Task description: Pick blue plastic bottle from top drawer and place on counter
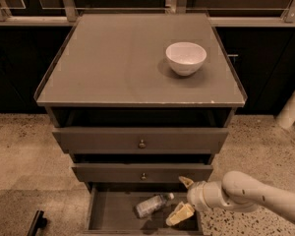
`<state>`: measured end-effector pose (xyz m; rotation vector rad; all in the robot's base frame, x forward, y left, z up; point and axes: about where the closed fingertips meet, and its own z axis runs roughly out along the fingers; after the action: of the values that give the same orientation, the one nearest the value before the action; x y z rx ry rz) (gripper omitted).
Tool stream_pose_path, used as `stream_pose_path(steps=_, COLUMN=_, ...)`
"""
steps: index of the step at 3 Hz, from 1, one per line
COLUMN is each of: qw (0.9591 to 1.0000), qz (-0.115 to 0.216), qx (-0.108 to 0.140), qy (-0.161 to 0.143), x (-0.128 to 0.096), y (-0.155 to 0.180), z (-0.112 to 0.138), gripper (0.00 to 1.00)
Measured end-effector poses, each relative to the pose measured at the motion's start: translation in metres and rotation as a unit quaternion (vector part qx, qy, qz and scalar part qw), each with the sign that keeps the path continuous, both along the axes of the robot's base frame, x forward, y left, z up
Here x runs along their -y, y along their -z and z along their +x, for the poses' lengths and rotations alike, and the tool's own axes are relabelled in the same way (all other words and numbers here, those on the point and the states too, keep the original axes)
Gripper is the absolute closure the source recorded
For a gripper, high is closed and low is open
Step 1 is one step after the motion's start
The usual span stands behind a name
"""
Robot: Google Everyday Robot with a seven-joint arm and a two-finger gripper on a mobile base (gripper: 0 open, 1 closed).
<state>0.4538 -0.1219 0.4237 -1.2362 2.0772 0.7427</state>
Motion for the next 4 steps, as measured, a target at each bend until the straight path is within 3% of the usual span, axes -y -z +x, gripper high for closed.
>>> stream_pose_path(steps=2, qw=0.9996, qz=0.012, qx=-0.027, qy=-0.004, x=-0.020, y=0.088, z=0.007, gripper=0.00)
stream_pose_path(steps=3, qw=0.9978, qz=0.030, qx=-0.059, qy=-0.008, x=-0.025, y=0.120, z=0.010, gripper=0.00)
stream_pose_path(steps=4, qw=0.9976, qz=0.033, qx=-0.060, qy=-0.008, x=-0.026, y=0.122, z=0.011, gripper=0.00)
